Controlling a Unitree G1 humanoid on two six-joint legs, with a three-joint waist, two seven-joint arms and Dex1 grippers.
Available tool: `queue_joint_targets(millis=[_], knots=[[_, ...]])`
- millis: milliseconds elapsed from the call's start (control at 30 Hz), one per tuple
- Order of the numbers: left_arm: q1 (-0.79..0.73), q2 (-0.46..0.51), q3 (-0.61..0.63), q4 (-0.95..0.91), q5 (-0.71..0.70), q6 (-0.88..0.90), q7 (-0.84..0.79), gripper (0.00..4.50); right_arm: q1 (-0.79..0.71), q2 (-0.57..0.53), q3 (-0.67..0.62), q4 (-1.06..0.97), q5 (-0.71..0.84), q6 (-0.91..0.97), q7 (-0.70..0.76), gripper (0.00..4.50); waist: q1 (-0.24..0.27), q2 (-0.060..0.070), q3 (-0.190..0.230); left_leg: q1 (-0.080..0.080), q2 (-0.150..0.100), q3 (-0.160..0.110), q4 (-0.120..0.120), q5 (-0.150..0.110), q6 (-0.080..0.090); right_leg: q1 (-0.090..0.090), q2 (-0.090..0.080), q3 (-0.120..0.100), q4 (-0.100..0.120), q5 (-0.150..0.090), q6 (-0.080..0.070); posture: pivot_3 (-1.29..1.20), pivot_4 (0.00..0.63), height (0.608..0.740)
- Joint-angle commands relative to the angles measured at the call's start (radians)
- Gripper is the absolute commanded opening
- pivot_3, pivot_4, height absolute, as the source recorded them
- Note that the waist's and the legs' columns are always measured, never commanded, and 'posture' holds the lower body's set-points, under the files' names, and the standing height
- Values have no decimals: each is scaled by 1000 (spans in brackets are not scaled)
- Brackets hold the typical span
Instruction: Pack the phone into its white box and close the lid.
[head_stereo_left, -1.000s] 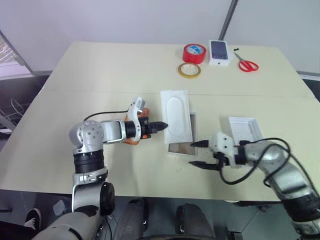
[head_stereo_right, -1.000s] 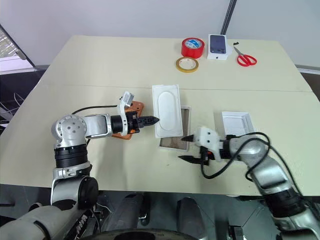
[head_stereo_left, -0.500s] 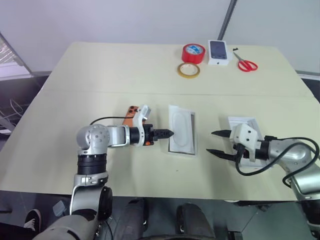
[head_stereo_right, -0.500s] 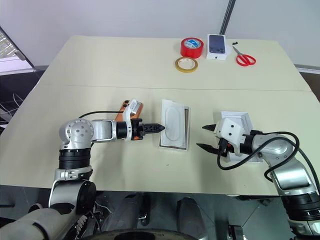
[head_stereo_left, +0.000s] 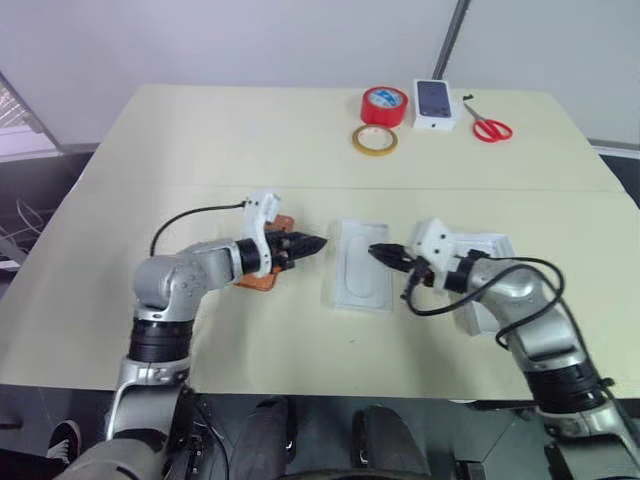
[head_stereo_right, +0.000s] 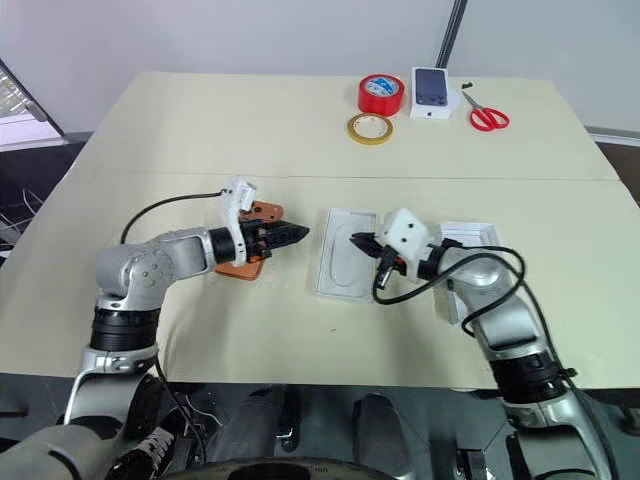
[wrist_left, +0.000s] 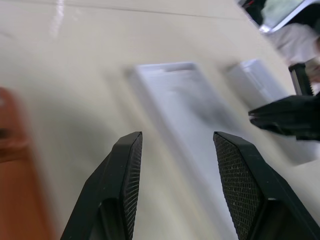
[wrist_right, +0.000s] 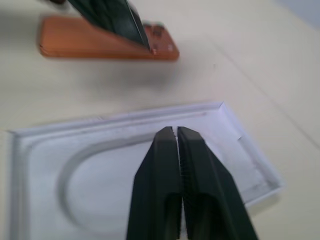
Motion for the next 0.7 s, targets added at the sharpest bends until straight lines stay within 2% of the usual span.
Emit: queue_joint_targets(millis=[33, 167, 333, 467, 567, 700], knots=[[19, 56, 46, -50, 1, -96, -64, 2378, -38, 24, 36, 16, -55, -9, -32, 10, 5, 0, 0, 0, 0, 0, 0, 0, 0, 0, -1, 0, 0, 0, 0, 0, 150, 728], [61, 143, 42, -20, 60, -180, -92, 2378, -19, -37, 114, 47, -155, -49, 7, 10, 4, 0, 0, 0, -1, 0, 0, -2, 3, 0, -2, 0, -1, 0, 0, 0, 150, 728], [56, 174, 96, 7, 17, -132, -95, 2378, -3, -115, 130, 92, -204, -139, 50, 10, 5, 0, 0, 0, -1, 0, 0, -3, 6, 1, -3, -1, -1, 0, 0, 0, 150, 728], [25, 217, 155, 103, -44, 41, -82, 2378, -51, -69, 69, 85, -107, -116, 58, 10, 1, 0, 0, 0, -1, -1, 0, -4, 6, 1, -2, -1, -1, 0, 0, 0, 150, 728], [-4, 254, 215, 178, -86, 104, -107, 2378, -105, -14, 35, 66, -54, -74, 39, 10, -4, 0, 0, 0, -1, -1, 0, -4, 6, 1, -2, -1, 0, 0, 0, 0, 150, 728], [-26, 327, 195, 254, -30, 33, -161, 2378, -190, 74, 44, 49, -37, 34, 4, 10, -18, -1, 1, 0, 0, -1, -1, -3, 6, 0, -1, -1, 0, 0, 0, 0, 150, 728]])
